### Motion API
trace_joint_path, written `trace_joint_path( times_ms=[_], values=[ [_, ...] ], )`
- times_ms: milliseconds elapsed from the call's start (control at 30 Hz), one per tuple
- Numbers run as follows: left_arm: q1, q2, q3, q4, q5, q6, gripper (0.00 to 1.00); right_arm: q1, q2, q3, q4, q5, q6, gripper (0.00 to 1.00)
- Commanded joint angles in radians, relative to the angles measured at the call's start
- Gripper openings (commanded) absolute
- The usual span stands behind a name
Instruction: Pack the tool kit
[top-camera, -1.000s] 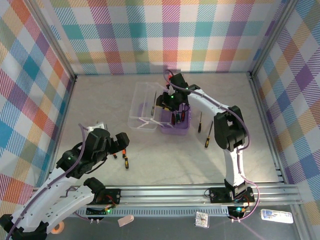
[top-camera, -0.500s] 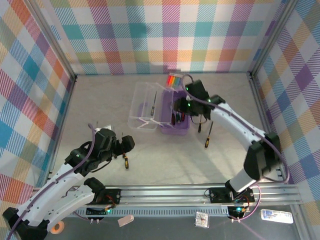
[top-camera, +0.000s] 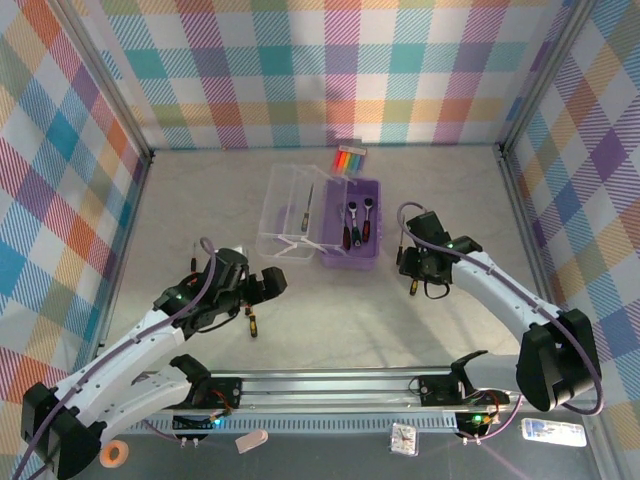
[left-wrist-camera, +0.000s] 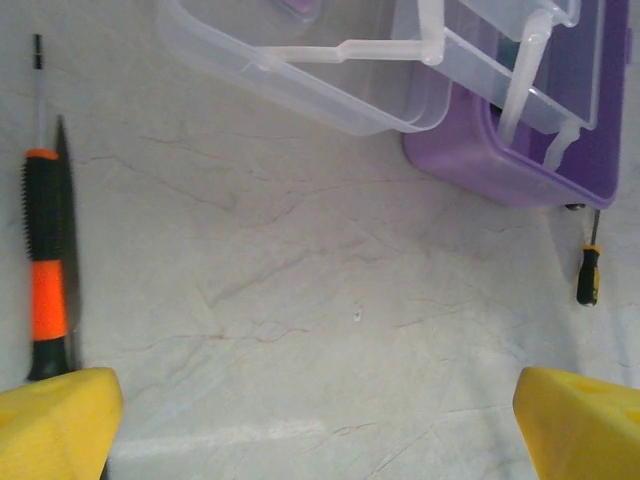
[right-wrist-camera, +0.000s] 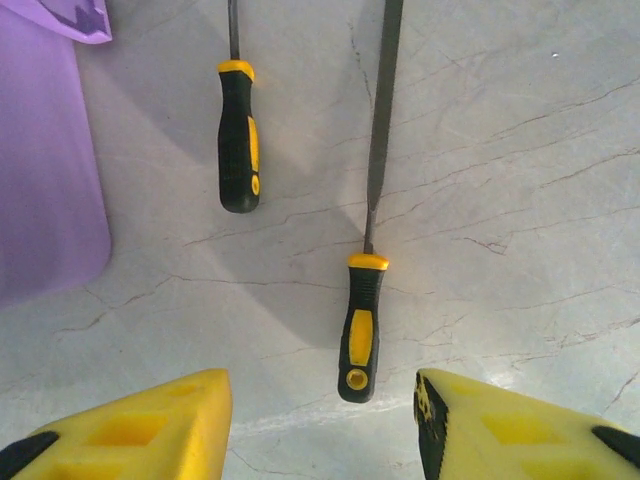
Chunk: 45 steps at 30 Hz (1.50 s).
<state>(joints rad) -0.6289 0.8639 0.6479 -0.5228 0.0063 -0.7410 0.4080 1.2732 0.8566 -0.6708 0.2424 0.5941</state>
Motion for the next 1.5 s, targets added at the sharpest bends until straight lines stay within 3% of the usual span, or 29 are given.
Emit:
trace_joint_path(
  times_ms=[0,233,467,667,900,1167,1467],
  values=[
    [-0.025,0.020,-0.033,0.077,0.031,-0.017,1.00,-0.020,0.044,-0.003,0.000,-0.058,-0.025,0.53],
    [-0.079,0.055,-0.044,0.119,0.030,-0.066,1.00,-0.023,0.218,0.070,0.011,-0.116,-0.022,0.53],
    [-0.103,0.081,-0.047,0.123,0.017,-0.068,1.00,-0.032,0.312,0.106,-0.009,-0.026,-0.008,0.52],
    [-0.110,0.032,-0.046,0.077,-0.020,-0.062,1.00,-0.104,0.345,0.075,0.029,-0.080,-0.033,0.46],
    [-0.110,-0.003,-0.034,0.041,-0.050,-0.055,1.00,-0.118,0.410,0.074,0.051,-0.124,-0.043,0.38],
    [-0.110,-0.003,-0.023,0.023,-0.055,-0.047,1.00,-0.122,0.370,0.035,0.075,-0.123,-0.036,0.18],
    [-0.110,-0.039,-0.008,-0.020,-0.102,-0.022,1.00,-0.120,0.201,0.028,0.053,-0.114,-0.056,0.14]
  ],
)
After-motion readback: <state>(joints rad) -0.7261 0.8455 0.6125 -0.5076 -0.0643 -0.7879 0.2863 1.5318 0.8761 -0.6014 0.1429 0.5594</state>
